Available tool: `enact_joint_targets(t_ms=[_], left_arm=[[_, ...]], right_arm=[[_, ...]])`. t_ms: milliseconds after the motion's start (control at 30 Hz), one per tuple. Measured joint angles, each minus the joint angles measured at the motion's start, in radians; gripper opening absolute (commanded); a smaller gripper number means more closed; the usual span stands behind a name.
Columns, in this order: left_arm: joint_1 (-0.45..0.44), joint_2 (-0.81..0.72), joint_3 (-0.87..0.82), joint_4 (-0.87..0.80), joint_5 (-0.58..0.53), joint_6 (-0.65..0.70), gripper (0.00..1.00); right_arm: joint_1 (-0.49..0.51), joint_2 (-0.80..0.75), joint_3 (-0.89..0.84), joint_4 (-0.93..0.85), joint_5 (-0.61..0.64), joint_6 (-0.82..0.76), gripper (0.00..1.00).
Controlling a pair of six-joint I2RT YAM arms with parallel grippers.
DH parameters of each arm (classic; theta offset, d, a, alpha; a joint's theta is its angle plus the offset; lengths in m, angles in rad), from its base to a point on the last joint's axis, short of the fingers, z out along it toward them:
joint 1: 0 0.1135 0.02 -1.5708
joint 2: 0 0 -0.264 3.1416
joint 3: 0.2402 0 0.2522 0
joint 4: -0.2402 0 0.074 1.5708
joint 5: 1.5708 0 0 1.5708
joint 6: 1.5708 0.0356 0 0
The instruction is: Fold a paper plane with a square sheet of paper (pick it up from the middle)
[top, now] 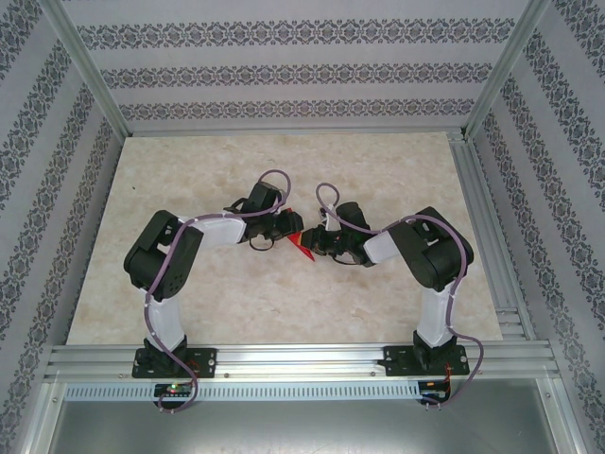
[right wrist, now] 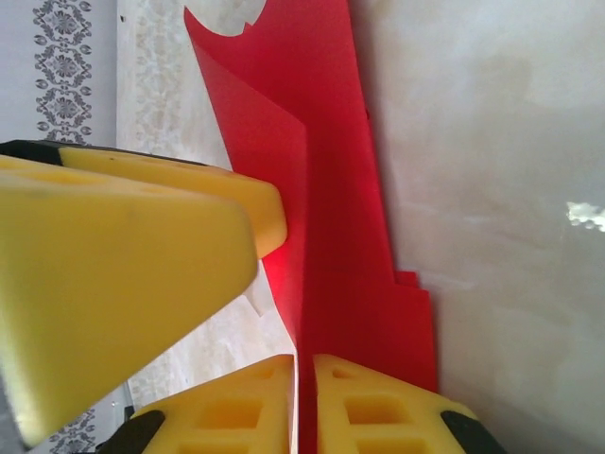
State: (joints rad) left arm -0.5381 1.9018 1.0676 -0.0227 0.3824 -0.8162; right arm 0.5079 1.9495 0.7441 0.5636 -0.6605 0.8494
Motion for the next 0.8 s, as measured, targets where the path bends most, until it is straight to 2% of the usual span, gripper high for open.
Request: enact_joint_targets(t_ms=[800], left_arm=[[0.0, 0.022, 0.005, -0.024, -0.015, -0.003, 0.34]], right_arm=[[0.0, -0.1, -0.009, -0.169, 0.019, -0.035, 0.23]])
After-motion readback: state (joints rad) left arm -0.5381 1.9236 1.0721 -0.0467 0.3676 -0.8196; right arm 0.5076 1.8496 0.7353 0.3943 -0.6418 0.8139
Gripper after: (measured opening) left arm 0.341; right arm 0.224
